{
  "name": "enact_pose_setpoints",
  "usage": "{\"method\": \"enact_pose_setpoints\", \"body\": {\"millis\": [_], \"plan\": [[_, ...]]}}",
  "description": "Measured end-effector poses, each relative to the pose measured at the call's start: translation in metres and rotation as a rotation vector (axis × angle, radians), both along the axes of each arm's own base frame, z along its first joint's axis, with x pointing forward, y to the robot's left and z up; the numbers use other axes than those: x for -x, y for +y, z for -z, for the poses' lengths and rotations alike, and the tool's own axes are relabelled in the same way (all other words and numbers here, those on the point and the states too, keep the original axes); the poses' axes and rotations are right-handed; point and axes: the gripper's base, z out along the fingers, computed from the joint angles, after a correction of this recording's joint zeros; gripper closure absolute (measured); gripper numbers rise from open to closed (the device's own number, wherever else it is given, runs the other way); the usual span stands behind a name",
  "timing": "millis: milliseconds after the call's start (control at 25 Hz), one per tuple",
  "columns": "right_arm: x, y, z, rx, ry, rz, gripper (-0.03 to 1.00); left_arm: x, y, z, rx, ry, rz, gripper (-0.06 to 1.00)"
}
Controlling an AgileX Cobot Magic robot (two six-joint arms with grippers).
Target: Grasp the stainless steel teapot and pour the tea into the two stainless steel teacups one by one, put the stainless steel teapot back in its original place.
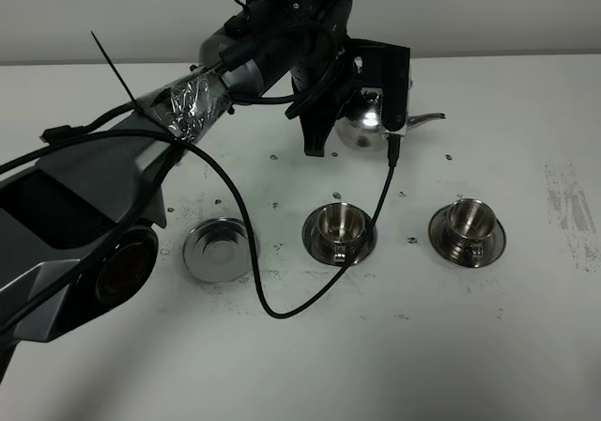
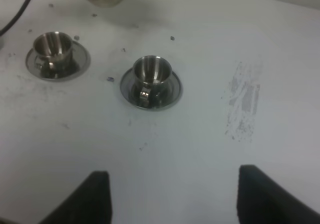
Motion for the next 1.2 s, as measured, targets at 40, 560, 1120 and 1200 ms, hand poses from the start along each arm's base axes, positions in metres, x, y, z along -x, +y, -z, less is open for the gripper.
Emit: {"method": "enact_pose_setpoints", "body": {"millis": [40, 560, 1120, 1200], "plan": [[0.0, 0.0, 0.0, 0.0, 0.0, 0.0, 0.45, 0.0, -0.002, 0.002, -0.001, -0.001, 0.007, 0.77], [0.0, 0.0, 0.0, 0.0, 0.0, 0.0, 0.45, 0.002, -0.019, 0.023, 0.013, -0.02, 0.109, 0.77], [0.0, 0.0, 0.0, 0.0, 0.0, 0.0, 0.45, 0.004, -0.029, 0.021, 0.006, -0.065, 0.274, 0.77], [0.0, 0.0, 0.0, 0.0, 0.0, 0.0, 0.45, 0.003, -0.03, 0.02, 0.001, -0.079, 0.298, 0.77]]}}
